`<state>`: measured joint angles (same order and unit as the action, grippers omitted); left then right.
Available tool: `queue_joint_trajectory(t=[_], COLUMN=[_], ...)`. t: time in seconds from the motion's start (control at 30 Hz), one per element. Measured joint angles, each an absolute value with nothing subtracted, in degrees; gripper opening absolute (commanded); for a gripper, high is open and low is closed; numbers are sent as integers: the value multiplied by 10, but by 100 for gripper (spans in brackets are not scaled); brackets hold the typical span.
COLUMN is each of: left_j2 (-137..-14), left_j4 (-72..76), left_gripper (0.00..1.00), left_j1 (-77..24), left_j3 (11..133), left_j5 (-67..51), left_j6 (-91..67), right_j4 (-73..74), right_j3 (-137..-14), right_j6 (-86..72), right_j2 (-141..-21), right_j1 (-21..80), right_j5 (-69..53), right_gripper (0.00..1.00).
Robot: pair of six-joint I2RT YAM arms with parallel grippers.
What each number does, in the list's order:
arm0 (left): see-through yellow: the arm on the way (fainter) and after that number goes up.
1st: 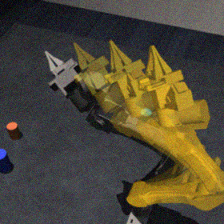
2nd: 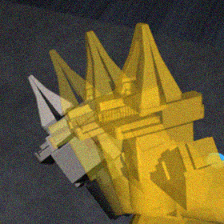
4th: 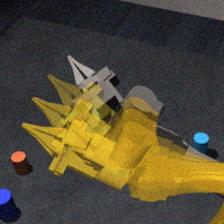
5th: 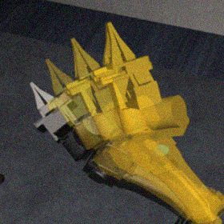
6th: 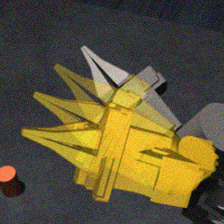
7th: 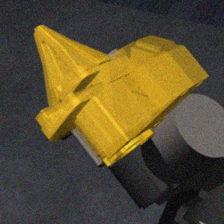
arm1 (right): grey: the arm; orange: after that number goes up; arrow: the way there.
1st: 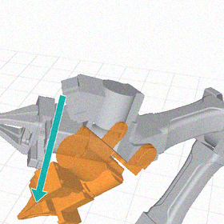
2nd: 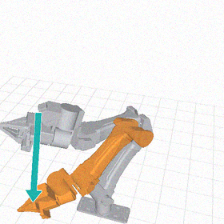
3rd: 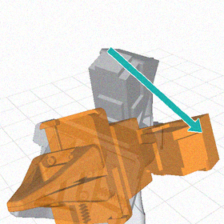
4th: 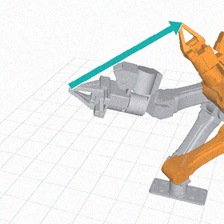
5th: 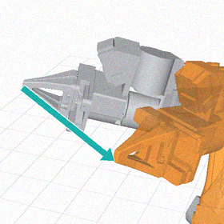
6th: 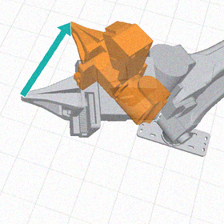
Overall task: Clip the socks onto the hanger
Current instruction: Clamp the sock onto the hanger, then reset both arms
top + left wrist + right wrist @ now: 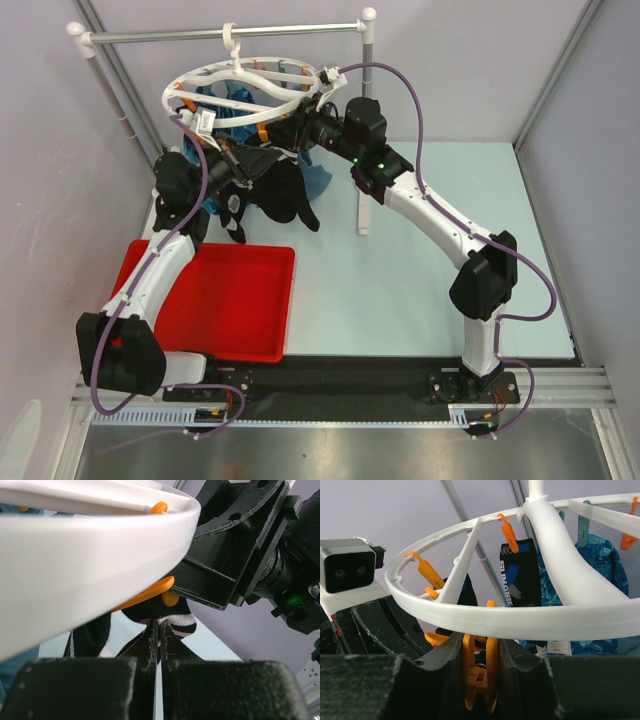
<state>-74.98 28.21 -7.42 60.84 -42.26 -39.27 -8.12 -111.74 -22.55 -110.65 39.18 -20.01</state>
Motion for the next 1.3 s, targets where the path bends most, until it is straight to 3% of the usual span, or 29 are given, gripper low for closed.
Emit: queue_joint_trajectory(t=[0.23, 0.4, 0.77, 0.8, 0.83, 0.9, 0.93, 1.03, 1.3], left_j2=[-750, -750, -750, -750, -750, -750, -750, -749, -741], left_j4=[282, 282, 282, 281, 279, 267, 260, 233, 138], left_gripper=[0, 0, 2, 6, 17, 30, 41, 55, 61], left_j1=[-74, -74, -74, -74, -74, -74, -74, -74, -73], left_j3=[608, 608, 609, 609, 609, 610, 610, 610, 620], left_j5=[-422, -422, -423, -423, -423, -421, -420, -413, -381], left_j6=[-397, -397, -397, -397, -396, -393, -389, -383, -355], right_j4=[-84, -84, -82, -81, -79, -77, -75, -71, -54], right_j3=[-1118, -1117, -1118, -1117, -1117, -1117, -1115, -1108, -1063], right_j6=[-225, -227, -223, -221, -221, -218, -215, -209, -196], right_j2=[-1107, -1106, -1095, -1094, -1093, -1090, -1087, -1079, -1033], right_j1=[393, 393, 398, 398, 399, 399, 400, 400, 400], right_j5=[-200, -200, -196, -195, -193, -189, -187, -180, -150], right_gripper=[23, 41, 68, 73, 84, 96, 99, 100, 100])
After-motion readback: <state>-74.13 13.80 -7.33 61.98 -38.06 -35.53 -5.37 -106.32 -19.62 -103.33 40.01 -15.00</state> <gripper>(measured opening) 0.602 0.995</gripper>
